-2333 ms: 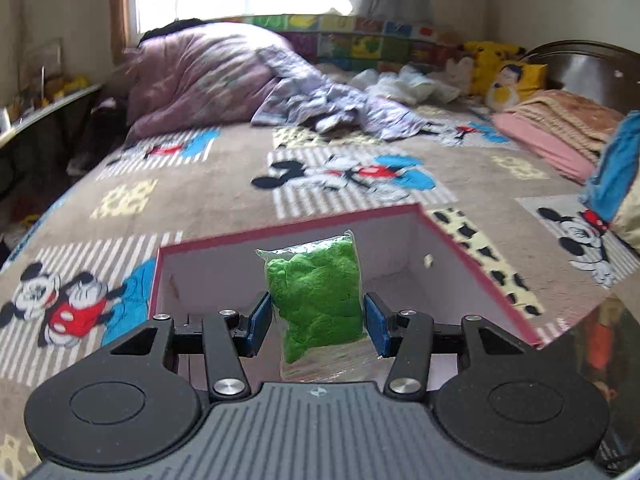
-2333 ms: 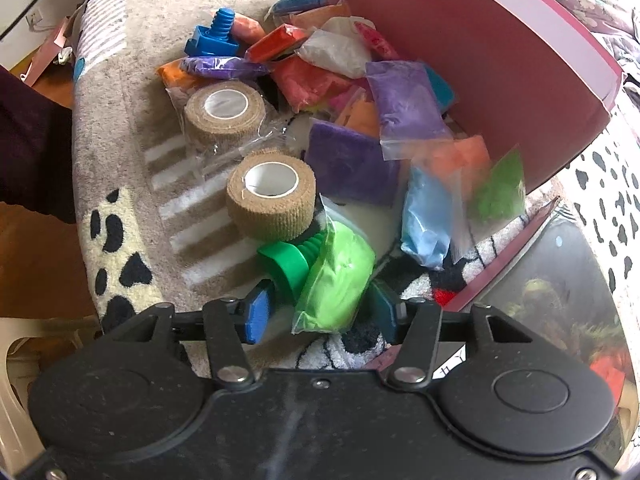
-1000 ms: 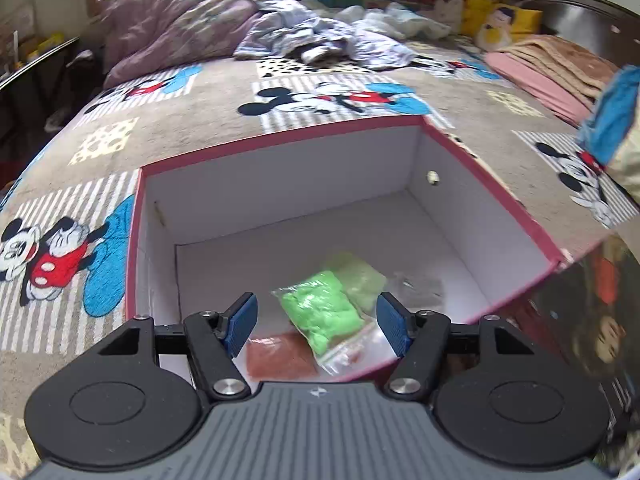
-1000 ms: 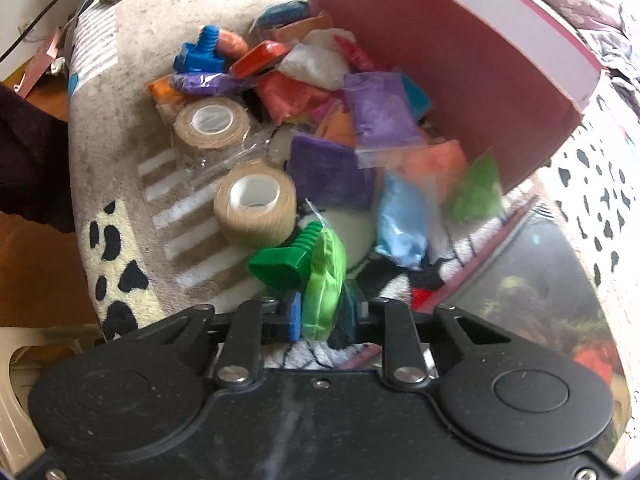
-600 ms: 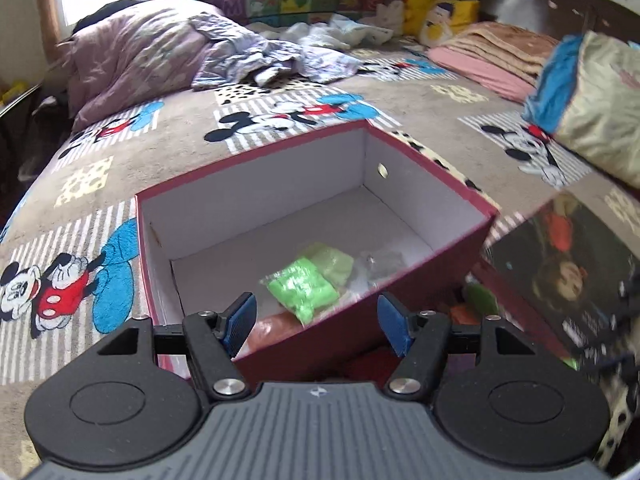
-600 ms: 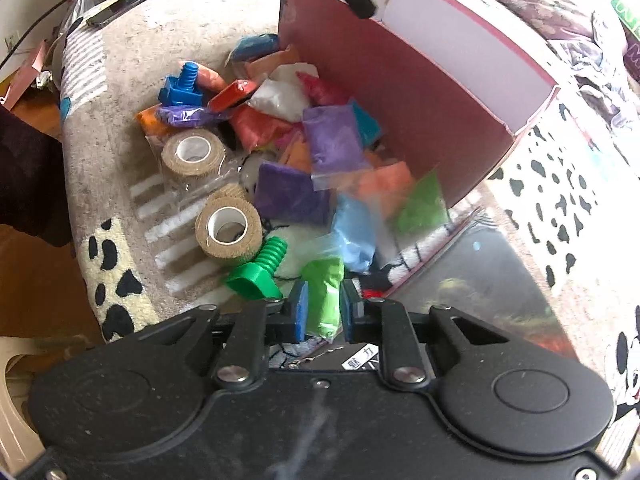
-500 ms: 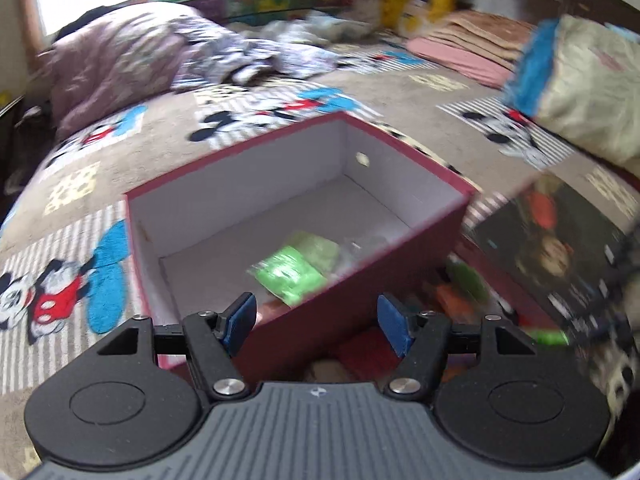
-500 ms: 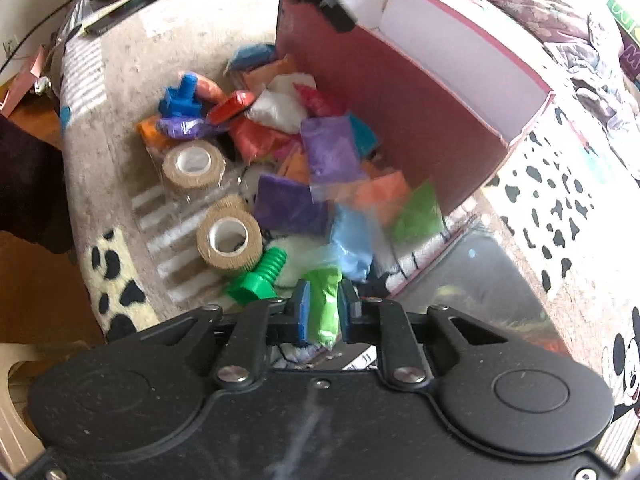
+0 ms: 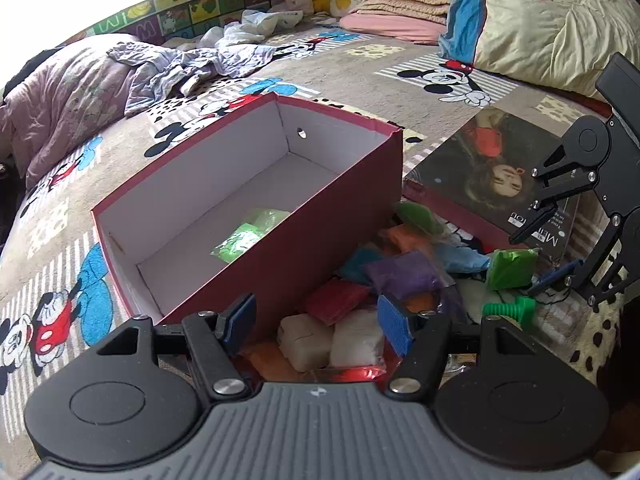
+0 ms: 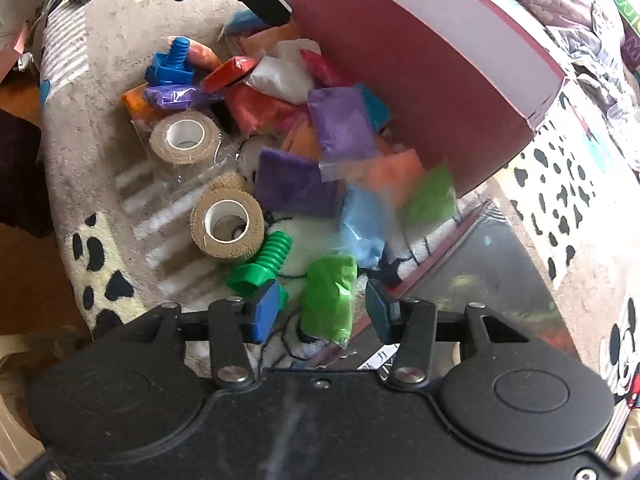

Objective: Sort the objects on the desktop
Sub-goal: 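Grasp the small green bag in the pile with the right gripper, then carry the small green bag into the red box and open the right gripper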

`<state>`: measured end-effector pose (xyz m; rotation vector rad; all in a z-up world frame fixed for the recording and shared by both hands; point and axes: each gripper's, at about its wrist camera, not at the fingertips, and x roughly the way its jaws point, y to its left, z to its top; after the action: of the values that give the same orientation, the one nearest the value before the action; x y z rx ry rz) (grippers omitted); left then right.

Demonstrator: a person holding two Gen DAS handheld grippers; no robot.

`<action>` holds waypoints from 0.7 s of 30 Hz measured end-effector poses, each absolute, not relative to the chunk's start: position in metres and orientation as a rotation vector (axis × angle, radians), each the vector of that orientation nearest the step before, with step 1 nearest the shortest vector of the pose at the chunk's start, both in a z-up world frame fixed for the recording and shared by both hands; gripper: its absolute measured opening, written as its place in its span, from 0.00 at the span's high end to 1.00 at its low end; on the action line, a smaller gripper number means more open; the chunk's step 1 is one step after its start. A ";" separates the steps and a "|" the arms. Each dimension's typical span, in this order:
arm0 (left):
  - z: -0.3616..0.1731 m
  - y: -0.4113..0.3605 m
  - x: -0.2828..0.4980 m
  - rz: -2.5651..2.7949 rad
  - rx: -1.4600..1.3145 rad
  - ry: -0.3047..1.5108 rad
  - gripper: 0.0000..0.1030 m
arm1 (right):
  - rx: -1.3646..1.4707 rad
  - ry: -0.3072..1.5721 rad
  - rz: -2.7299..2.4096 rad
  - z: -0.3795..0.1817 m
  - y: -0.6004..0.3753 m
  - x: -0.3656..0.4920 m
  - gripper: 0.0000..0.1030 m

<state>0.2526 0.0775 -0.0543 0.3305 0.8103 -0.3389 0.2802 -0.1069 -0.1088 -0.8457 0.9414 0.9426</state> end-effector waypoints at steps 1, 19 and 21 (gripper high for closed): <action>-0.055 0.078 0.253 -0.337 0.328 0.812 0.36 | -0.839 0.947 0.939 -0.110 -0.107 0.282 0.56; -0.067 0.079 0.254 -0.329 0.362 0.846 0.36 | -0.895 0.970 0.949 -0.140 -0.105 0.278 0.86; -0.068 0.080 0.254 -0.328 0.365 0.848 0.36 | -0.877 0.952 0.956 -0.131 -0.103 0.278 0.86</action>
<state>0.2542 0.0796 -0.0679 0.3651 0.8483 -0.3281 0.2780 -0.1032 -0.1310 -0.8772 0.9519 0.9557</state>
